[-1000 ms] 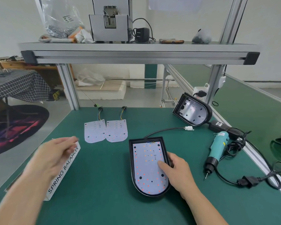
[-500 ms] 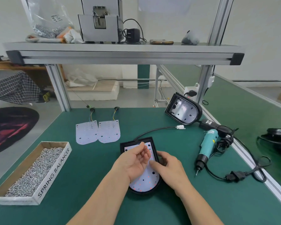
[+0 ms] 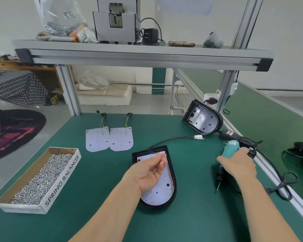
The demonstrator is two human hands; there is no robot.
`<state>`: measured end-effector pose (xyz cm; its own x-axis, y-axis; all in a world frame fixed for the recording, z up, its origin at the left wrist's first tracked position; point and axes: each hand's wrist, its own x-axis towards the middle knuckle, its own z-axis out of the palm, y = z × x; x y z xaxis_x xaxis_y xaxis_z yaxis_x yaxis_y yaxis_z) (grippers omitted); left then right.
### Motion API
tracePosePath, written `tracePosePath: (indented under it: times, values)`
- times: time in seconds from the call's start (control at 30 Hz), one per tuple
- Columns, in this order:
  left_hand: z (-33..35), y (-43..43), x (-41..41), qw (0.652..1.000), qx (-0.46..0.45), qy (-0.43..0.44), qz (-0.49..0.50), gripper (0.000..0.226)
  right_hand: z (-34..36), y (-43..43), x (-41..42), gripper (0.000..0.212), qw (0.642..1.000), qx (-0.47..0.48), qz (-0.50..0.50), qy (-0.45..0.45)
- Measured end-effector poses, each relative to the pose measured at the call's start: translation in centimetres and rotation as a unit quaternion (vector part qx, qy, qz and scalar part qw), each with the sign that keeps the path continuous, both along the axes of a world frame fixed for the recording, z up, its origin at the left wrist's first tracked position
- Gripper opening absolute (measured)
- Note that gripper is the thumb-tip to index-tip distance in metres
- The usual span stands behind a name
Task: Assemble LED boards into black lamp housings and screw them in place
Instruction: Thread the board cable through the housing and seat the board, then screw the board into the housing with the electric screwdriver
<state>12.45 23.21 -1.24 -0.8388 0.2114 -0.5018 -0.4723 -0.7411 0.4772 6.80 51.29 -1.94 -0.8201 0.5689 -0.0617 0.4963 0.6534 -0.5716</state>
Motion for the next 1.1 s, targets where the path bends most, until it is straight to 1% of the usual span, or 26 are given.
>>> tracePosePath:
  times: [0.03,0.07,0.1,0.13,0.17,0.2,0.23,0.27,0.3,0.37,0.4,0.47,0.5,0.63,0.73,0.77,0.8,0.9,0.93,1.0,1.1]
  values:
    - [0.0,0.1,0.0,1.000,-0.002,0.002,0.000,0.012,-0.2,0.4,-0.1,0.059,0.998,-0.052,-0.018,0.021]
    - [0.0,0.1,0.0,1.000,-0.004,0.005,-0.002,0.011,-0.4,0.7,0.0,0.053,0.988,-0.141,-0.036,0.055]
    - [0.0,0.1,0.0,1.000,-0.006,0.009,-0.004,0.011,-0.5,0.9,0.2,0.044,0.959,-0.262,-0.048,0.099]
    - [-0.1,0.2,0.1,1.000,-0.007,0.013,-0.006,0.011,-0.6,1.1,0.5,0.032,0.911,-0.385,-0.056,0.136]
    - [-0.1,0.1,0.1,1.000,-0.008,0.018,-0.008,0.011,-0.7,1.2,0.9,0.019,0.857,-0.486,-0.058,0.164]
    - [-0.2,0.1,0.0,1.000,-0.007,0.022,-0.009,0.012,-0.6,1.0,1.4,0.012,0.807,-0.556,-0.050,0.191]
    - [-0.3,0.1,0.0,1.000,-0.007,0.024,-0.009,0.014,-0.4,0.7,1.9,0.011,0.771,-0.598,-0.036,0.217]
    - [-0.4,0.0,0.1,1.000,-0.006,0.025,-0.009,0.016,-0.1,0.2,2.3,0.012,0.750,-0.615,-0.022,0.242]
    - [-0.4,0.0,0.1,1.000,-0.008,0.026,-0.009,0.020,0.3,-0.4,2.6,0.014,0.741,-0.616,-0.010,0.268]
    - [-0.5,0.0,0.1,0.999,-0.016,0.030,-0.012,0.023,1.3,-1.7,3.0,0.025,0.722,-0.616,0.019,0.314]
    - [-0.5,0.0,0.1,0.999,-0.020,0.031,-0.014,0.024,2.0,-2.5,3.2,0.030,0.703,-0.629,0.043,0.329]
    - [-0.5,0.0,0.2,0.999,-0.028,0.031,-0.021,0.025,3.5,-4.0,3.4,0.043,0.650,-0.675,0.088,0.337]
    - [-0.5,0.0,0.2,0.999,-0.029,0.029,-0.022,0.023,4.1,-4.8,3.4,0.043,0.625,-0.696,0.104,0.337]
    - [-0.4,0.1,0.2,0.999,-0.032,0.030,-0.009,0.012,6.2,-7.6,2.9,0.017,0.545,-0.755,0.153,0.331]
    - [-0.4,0.3,0.2,0.999,-0.036,0.031,-0.005,0.008,7.1,-9.2,2.3,0.013,0.499,-0.791,0.165,0.312]
    - [-0.4,0.3,0.3,0.999,-0.037,0.031,-0.005,0.008,7.4,-9.7,2.1,0.010,0.492,-0.796,0.161,0.313]
    - [-0.3,0.3,0.3,0.999,-0.038,0.030,-0.007,0.009,7.6,-10.2,1.9,0.007,0.498,-0.793,0.145,0.319]
    - [-0.2,0.3,0.4,0.998,-0.043,0.033,-0.010,0.013,8.1,-11.6,1.2,0.014,0.564,-0.737,0.051,0.369]
    - [-0.2,0.3,0.5,0.998,-0.044,0.035,-0.010,0.013,8.2,-12.1,1.1,0.017,0.579,-0.714,0.029,0.393]
    - [-0.1,0.4,0.6,0.998,-0.042,0.038,-0.007,0.013,8.4,-13.0,1.0,0.021,0.602,-0.668,0.015,0.437]
    - [-0.1,0.4,0.5,0.999,-0.035,0.038,-0.002,0.012,8.3,-13.8,1.3,0.025,0.618,-0.633,0.020,0.466]
